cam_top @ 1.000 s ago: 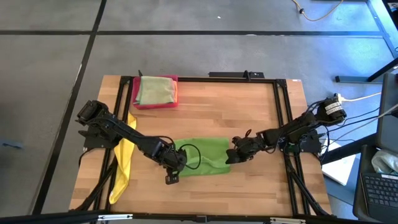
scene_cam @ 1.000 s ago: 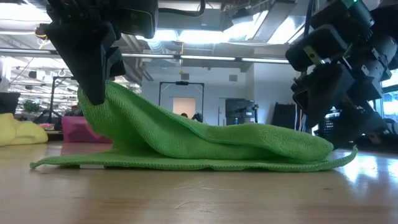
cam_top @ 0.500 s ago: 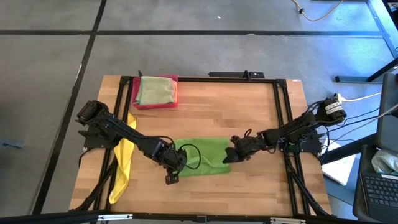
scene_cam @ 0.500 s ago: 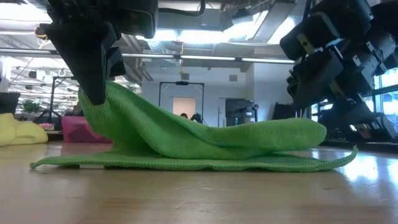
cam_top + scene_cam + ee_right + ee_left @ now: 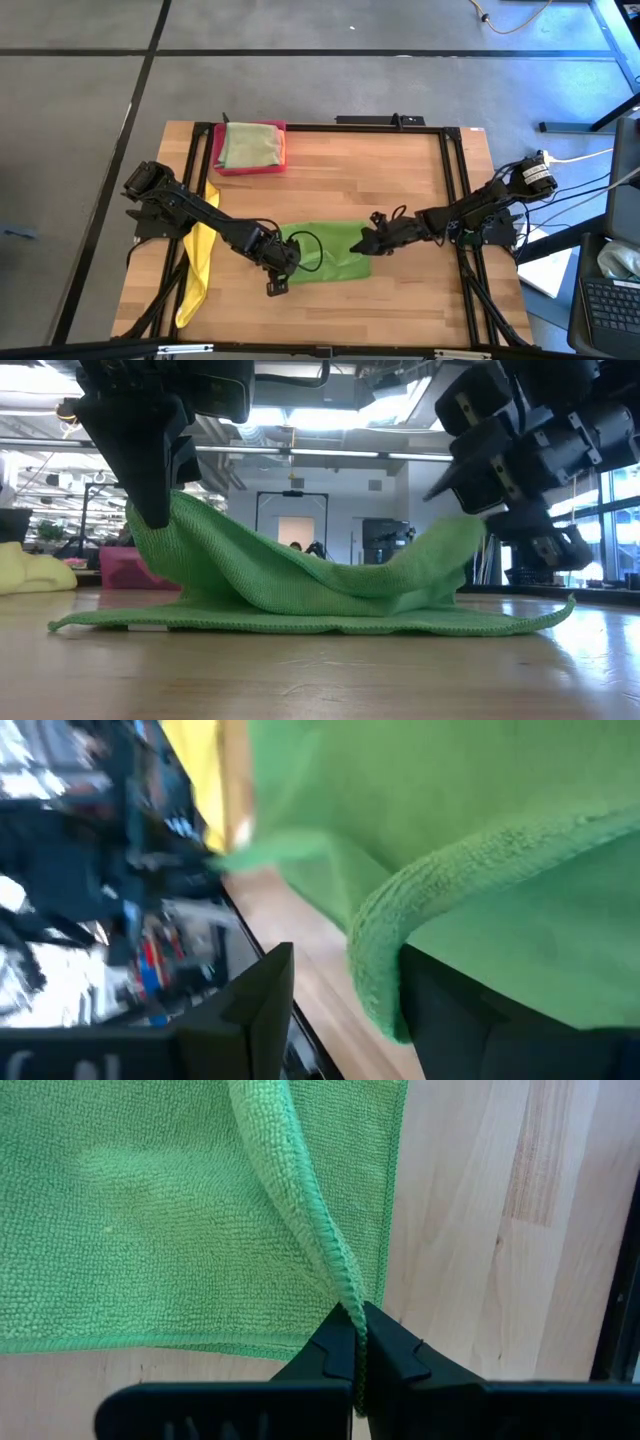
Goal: Fold microfiber towels
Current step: Fold the green microfiber towel
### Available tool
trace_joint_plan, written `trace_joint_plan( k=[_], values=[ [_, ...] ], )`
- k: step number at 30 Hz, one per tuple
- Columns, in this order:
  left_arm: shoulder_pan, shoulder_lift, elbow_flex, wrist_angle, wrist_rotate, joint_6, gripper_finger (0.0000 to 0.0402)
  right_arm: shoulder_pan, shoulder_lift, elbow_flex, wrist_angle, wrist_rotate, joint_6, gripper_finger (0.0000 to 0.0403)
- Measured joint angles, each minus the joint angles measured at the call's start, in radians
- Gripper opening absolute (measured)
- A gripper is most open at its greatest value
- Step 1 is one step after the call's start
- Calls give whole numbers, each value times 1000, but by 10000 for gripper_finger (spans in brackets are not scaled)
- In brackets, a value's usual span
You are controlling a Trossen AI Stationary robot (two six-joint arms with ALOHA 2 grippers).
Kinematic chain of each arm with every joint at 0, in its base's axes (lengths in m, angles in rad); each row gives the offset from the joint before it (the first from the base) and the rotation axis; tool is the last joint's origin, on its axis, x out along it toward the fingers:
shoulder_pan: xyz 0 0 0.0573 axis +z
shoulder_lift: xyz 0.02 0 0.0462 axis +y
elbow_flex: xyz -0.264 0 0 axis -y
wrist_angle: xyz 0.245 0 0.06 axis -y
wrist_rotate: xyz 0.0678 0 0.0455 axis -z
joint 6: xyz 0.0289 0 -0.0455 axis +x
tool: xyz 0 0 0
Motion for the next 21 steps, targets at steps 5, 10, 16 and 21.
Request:
trace_joint_plan(
  k=[5, 10, 16, 21],
  values=[
    [0, 0, 0, 0, 0, 0, 0, -3, 0, 0, -21, 80, 27, 177],
    [0, 0, 0, 0, 0, 0, 0, 15, 0, 0, -188, -32, 99, 177],
    [0, 0, 0, 0, -3, 0, 0, 70, 0, 0, -174, -76, 134, 177],
    [0, 0, 0, 0, -6, 0, 0, 112, 0, 0, -182, -77, 143, 177]
  ],
)
